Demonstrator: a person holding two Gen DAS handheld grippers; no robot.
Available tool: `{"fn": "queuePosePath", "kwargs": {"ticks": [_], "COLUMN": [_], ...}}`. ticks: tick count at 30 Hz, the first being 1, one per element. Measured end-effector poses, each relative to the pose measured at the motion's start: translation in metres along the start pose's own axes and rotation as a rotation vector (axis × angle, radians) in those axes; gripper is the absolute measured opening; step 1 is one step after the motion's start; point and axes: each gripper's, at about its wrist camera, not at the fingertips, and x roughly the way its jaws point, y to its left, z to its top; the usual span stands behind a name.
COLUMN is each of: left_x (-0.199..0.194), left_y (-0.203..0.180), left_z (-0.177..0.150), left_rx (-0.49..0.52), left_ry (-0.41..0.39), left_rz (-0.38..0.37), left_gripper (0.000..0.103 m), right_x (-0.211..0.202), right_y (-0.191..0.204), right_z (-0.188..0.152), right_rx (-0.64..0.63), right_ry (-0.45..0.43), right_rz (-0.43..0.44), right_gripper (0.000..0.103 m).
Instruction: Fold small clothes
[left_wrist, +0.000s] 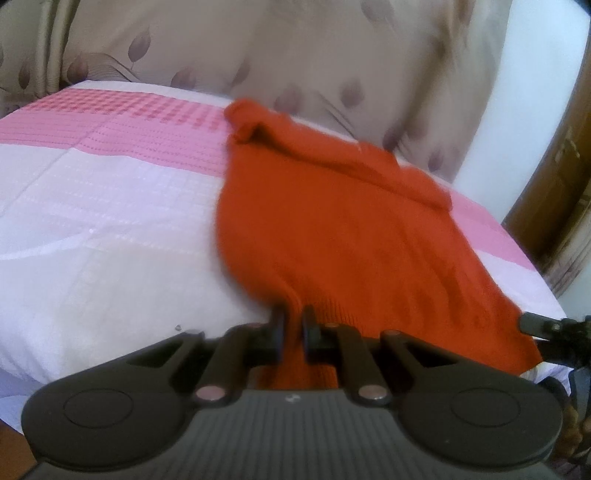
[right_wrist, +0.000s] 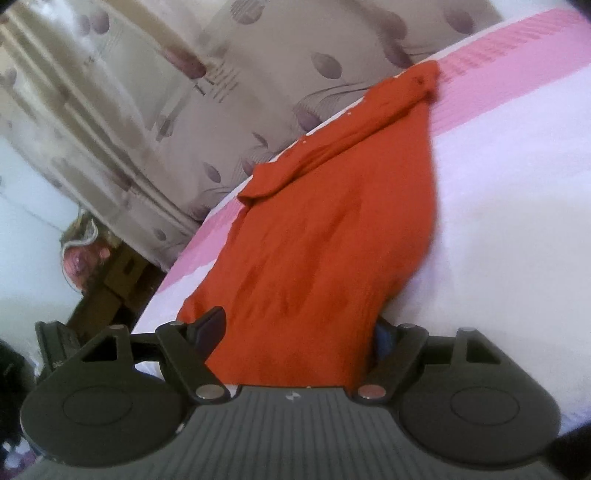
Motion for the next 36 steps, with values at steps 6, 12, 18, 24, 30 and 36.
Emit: {"fn": "queuePosePath", "kwargs": {"ticks": [6, 12, 18, 24, 30, 36], "left_x": [0.002, 0.002, -0.002, -0.017, -0.025, -0.015], "left_y": [-0.003, -0.008, -0.003, 0.007, 0.014, 0.021], "left_z": [0.001, 0.0, -0.003, -0.002, -0.005, -0.007], "left_rx": [0.023, 0.059, 0.044, -0.049, -0.092, -0.078], "left_ry": [0.001, -0.003, -0.039, -0.074, -0.052, -0.012], "left_rz": [0.014, 0.029, -0.016, -0.114, -0.15, -0.132], "left_gripper": [0.01, 0.01, 0.007, 0.007, 0.007, 0.01], "right_x": [0.007, 0.002, -0.008, -0.024, -0.036, -0.035], "right_y": [-0.014, -0.021, -0.024, -0.018, -0.007, -0.027], "right_z": [-0.01, -0.01, -0.011, -0.008, -0.009, -0.01], "right_rx": [0.09, 0.17, 0.214, 0.224, 0.192, 0.202], "right_ry": [0.019, 0.001, -0.018, -0.052, -0.06, -0.033], "right_rz": [0.039, 0.079, 0.119, 0.155, 0.168, 0.073], "right_gripper": [0.016, 0.016, 0.016, 0.016, 0.012, 0.017]}}
